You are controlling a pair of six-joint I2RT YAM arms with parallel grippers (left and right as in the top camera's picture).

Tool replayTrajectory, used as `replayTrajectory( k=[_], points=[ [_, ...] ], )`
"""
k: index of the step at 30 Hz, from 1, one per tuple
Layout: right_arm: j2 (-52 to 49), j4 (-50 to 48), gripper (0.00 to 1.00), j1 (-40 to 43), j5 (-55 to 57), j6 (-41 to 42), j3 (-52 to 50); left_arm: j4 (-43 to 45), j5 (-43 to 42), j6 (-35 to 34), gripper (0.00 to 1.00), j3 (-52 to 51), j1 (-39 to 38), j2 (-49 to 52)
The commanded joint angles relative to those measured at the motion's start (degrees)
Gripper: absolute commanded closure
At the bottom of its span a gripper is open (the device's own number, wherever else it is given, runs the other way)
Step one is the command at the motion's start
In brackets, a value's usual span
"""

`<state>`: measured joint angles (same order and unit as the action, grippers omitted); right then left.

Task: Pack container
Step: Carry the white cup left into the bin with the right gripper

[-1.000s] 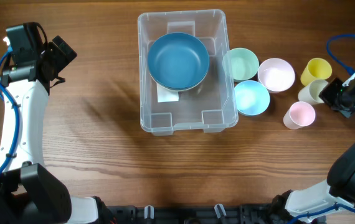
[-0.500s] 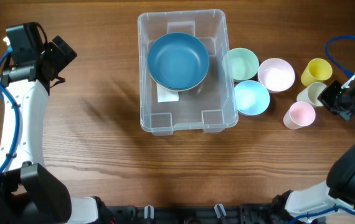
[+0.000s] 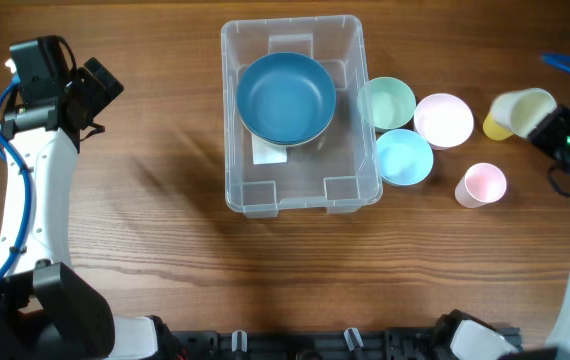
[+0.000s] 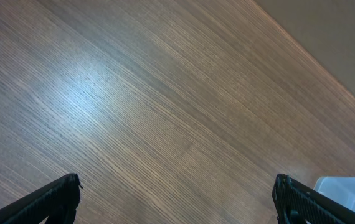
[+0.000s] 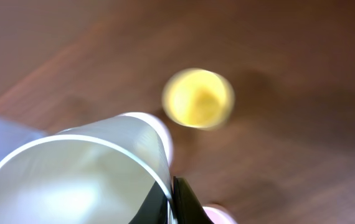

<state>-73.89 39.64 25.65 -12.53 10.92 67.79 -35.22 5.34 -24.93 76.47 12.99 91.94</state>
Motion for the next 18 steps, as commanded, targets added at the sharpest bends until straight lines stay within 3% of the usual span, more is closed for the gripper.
replayTrajectory(
  k=[1, 3, 4, 9, 18],
  points=[
    [3.67, -1.81, 0.96, -10.43, -3.13, -5.49, 1.05, 0.02, 0.52, 0.02, 0.00, 0.46, 0.31, 0.44],
    [3.96, -3.32, 0.96, -16.90, -1.64, -5.97, 1.62, 0.02, 0.52, 0.02, 0.00, 0.46, 0.31, 0.44],
    [3.63, -5.35, 0.96, -24.17, 2.10, -6.03, 1.64, 0.02, 0.52, 0.02, 0.00, 0.46, 0.31, 0.44],
    [-0.24, -8.66, 0.96, -38.25, 12.52, -6.49, 1.64, 0.02, 0.52, 0.02, 0.00, 0.46, 0.31, 0.44],
    [-13.25, -7.69, 0.96, -48.78, 23.91, -9.44, 1.64, 0.02, 0.52, 0.02, 0.00, 0.46, 0.31, 0.44]
  ],
)
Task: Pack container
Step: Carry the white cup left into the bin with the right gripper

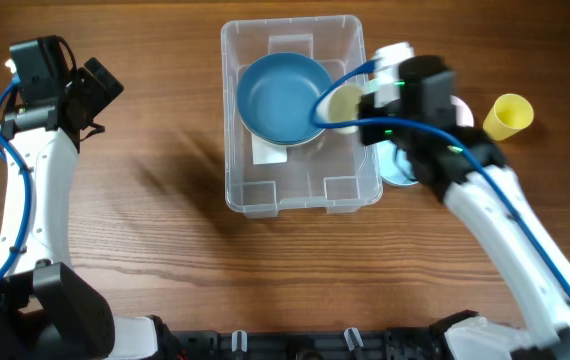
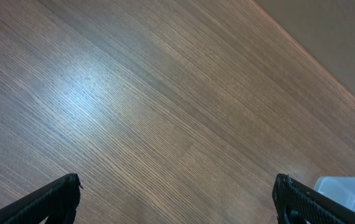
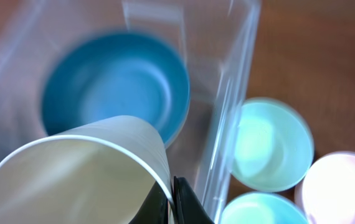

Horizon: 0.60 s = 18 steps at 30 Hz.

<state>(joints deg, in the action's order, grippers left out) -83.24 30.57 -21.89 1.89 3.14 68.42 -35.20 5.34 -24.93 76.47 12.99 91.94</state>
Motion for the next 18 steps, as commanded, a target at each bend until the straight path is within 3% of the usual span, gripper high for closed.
replayTrajectory(
  k=[1, 6, 14, 18],
  points=[
    [-4.72, 2.14, 0.96, -1.33, 11.37, -1.66, 1.01, 0.00, 0.52, 0.02, 0.00, 0.46, 0.31, 0.44],
    [-5.49, 5.11, 0.96, -1.33, 12.87, -1.68, 1.01, 0.00, 0.52, 0.02, 0.00, 0.46, 0.31, 0.44],
    [-6.29, 4.42, 0.96, -1.36, -0.74, -1.46, 0.35, 0.00, 0.52, 0.02, 0.00, 0.46, 0.31, 0.44],
    [-8.07, 4.55, 0.96, -1.36, -1.16, -1.49, 0.33, 0.00, 0.52, 0.02, 0.00, 0.46, 0.31, 0.44]
  ],
)
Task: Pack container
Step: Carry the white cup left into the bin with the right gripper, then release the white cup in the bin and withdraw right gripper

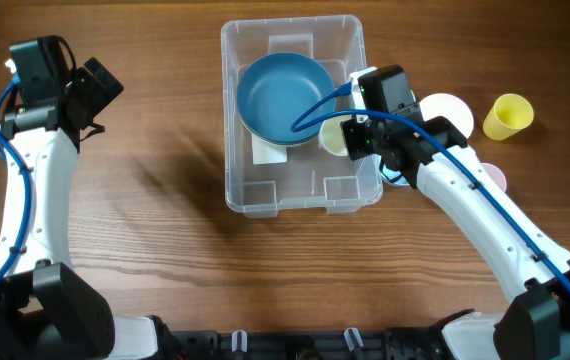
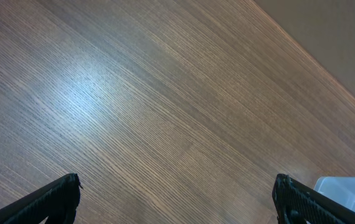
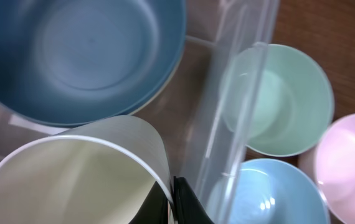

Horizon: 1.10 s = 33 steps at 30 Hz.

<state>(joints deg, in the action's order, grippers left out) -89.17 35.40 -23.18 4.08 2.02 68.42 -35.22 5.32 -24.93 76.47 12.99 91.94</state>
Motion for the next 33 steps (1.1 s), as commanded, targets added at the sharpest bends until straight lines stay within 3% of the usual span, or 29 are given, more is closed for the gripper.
replayTrajectory(
  k=[1, 11, 16, 27, 33],
  points=[
    [-2.47, -0.35, 0.96, -0.07, -3.34, -0.39, 0.33, 0.02, 0.55, 0.02, 0.00, 0.46, 0.31, 0.44],
    [-4.07, -0.17, 0.95, -0.07, -3.32, -1.01, 0.35, 0.02, 0.55, 0.02, 0.00, 0.46, 0.31, 0.44],
    [-4.07, -0.26, 0.78, -0.07, -3.37, -0.96, 0.35, 0.02, 0.55, 0.02, 0.00, 0.46, 0.31, 0.44],
    [-3.06, -1.70, 0.73, -0.07, -2.93, -0.94, 2.71, 0.02, 0.55, 0.02, 0.00, 0.46, 0.31, 0.44],
    [-0.26, 2.95, 0.71, 2.03, 8.79, 5.07, 10.56, 0.02, 0.55, 0.02, 0.00, 0.46, 0.31, 0.44]
  ],
)
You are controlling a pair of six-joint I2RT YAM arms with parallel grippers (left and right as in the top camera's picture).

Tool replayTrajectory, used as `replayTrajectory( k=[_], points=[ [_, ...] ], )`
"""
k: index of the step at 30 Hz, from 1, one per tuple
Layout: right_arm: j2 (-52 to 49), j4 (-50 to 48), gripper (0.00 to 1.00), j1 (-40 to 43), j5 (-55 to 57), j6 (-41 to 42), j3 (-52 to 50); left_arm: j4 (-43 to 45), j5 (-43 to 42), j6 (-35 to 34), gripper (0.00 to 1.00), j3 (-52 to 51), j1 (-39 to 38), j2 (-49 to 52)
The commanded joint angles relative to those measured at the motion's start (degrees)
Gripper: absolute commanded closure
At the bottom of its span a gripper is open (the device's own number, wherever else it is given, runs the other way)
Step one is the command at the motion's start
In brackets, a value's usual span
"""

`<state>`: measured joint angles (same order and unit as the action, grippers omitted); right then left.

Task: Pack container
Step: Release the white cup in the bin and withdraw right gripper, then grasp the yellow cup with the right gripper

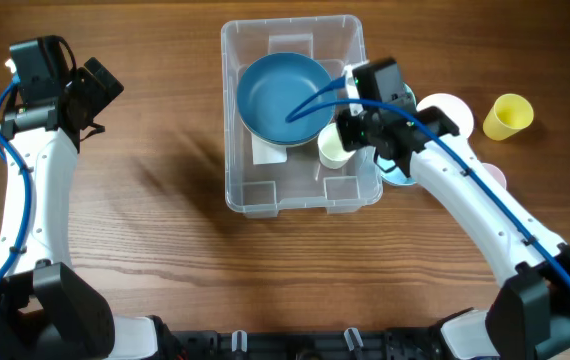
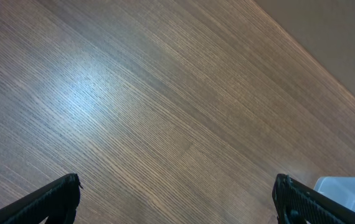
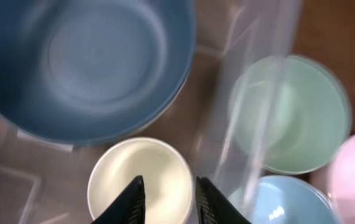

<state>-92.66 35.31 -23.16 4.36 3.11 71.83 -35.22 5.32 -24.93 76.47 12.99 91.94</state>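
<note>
A clear plastic container sits at the middle back of the table and holds a large blue bowl. A cream cup stands upright on the container's floor, right of the bowl. My right gripper hovers just above the cream cup, open, touching nothing. In the overhead view the right gripper is over the container's right side. My left gripper is open over bare wood at the far left.
Right of the container lie a green bowl, a light blue bowl and a pink bowl. A yellow cup stands at the far right. A pink cup shows partly behind my right arm.
My right gripper was shut on the cream cup low in the container. Now it is open and slightly higher, and the cup stands free on the container's floor.
My right gripper first held the cream cup at the far right, near the yellow cup. Then it was over the container's right side with the cup, then low inside beside the blue bowl. Now the cup stands released there. The left arm has stayed still.
</note>
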Motion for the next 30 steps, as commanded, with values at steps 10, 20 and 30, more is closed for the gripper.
replayTrajectory(
  k=[10, 20, 30],
  points=[
    [4.35, 10.88, 0.66, 22.67, 13.97, 11.43, 14.51, 0.02, 0.55, 0.02, 0.00, 0.46, 0.31, 0.44],
    [2.03, 10.84, 0.65, 45.07, 4.61, 15.28, 13.18, 0.02, 0.55, 0.02, 0.00, 0.46, 0.31, 0.44],
    [-10.99, 10.12, 0.59, 47.54, 1.07, 14.93, 12.87, 0.02, 0.55, 0.02, 0.00, 0.46, 0.31, 0.44]
  ],
)
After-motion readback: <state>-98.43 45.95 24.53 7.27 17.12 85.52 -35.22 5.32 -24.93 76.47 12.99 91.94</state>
